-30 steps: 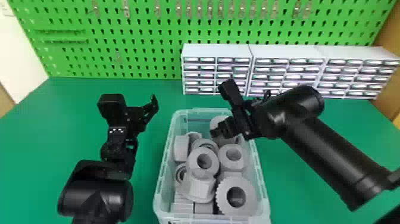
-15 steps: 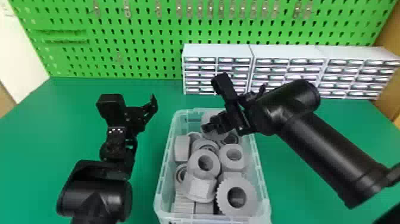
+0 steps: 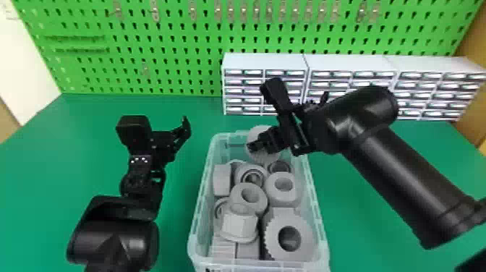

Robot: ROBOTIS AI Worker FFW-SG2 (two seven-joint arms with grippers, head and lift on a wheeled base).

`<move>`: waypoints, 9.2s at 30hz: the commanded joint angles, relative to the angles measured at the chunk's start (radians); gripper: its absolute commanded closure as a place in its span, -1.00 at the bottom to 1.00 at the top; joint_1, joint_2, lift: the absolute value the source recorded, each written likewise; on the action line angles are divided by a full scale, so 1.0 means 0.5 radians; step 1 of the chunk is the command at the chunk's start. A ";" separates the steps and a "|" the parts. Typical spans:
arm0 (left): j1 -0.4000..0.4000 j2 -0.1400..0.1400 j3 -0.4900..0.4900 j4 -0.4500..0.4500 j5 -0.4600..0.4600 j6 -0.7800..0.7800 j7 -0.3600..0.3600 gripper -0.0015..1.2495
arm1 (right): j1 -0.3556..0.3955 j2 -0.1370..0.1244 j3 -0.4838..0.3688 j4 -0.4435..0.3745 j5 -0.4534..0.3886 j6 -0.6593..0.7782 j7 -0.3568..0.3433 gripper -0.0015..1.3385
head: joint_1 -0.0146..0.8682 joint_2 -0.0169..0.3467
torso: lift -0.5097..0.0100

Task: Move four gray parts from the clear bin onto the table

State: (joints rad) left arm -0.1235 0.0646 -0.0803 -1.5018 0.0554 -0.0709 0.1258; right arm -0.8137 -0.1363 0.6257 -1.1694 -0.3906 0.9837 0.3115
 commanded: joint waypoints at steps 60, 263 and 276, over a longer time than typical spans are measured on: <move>0.057 0.015 0.010 0.000 0.003 0.001 0.000 -0.84 | 0.189 -0.080 -0.696 -0.514 0.450 0.619 0.003 0.35 | 0.60 -0.51 | 0.76; 0.026 0.009 -0.085 0.049 0.012 -0.009 0.028 -0.84 | 0.185 -0.120 -0.540 -0.521 0.260 0.858 0.015 -0.35 | 0.60 -0.51 | 0.76; 0.023 0.009 -0.091 0.049 0.012 -0.009 0.028 -0.84 | 0.161 -0.108 -0.325 -0.425 0.115 0.714 0.015 -0.48 | 0.60 -0.51 | 0.76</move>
State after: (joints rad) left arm -0.1105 0.0690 -0.1257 -1.4772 0.0613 -0.0752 0.1396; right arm -0.7277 -0.1924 0.4305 -1.3950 -0.3109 1.3604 0.3191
